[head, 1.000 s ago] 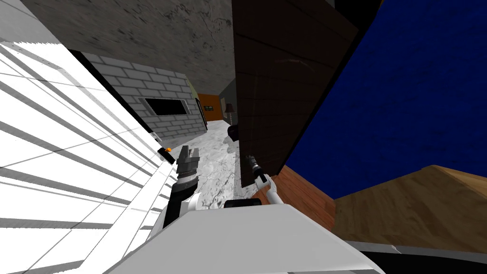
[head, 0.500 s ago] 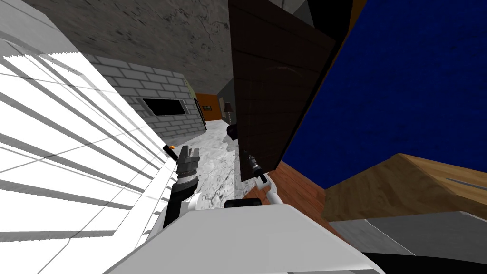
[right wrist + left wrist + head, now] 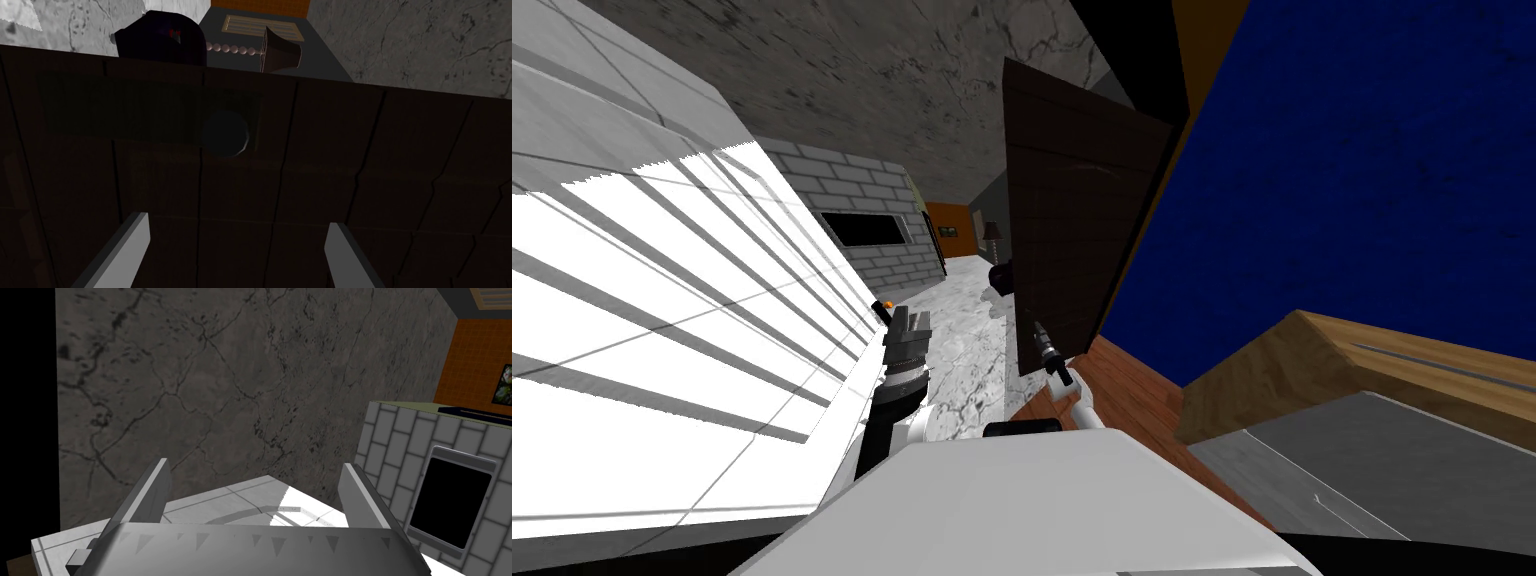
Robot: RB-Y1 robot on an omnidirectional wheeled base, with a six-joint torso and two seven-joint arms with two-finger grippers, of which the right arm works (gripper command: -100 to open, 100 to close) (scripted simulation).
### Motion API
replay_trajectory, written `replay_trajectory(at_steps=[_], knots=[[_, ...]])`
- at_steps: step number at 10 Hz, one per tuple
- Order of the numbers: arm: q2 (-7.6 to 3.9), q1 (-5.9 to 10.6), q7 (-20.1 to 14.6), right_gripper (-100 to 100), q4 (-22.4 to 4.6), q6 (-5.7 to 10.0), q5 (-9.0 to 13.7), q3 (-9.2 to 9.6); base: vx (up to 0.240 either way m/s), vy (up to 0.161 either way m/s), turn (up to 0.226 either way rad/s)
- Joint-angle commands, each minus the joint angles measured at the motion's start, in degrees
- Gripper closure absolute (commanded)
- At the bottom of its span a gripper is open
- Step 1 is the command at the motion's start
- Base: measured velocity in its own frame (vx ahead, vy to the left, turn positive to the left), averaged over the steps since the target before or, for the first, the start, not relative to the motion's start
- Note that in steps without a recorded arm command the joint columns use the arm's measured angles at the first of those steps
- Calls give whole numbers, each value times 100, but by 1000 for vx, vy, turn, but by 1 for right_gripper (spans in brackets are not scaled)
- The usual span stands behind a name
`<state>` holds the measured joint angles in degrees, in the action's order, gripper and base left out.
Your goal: Push the door open
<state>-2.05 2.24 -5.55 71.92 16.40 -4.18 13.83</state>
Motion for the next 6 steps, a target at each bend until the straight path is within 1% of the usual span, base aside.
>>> replay_trajectory(at_steps=[1,4,5,6], knots=[[-44,19,6,-100,-33,28,3,-20,165,39,15],[-63,69,27,-100,-110,81,7,-73,196,54,20],[-48,86,34,-100,-136,98,8,-91,220,62,18],[-10,109,44,-100,-172,123,10,-116,238,52,20]])
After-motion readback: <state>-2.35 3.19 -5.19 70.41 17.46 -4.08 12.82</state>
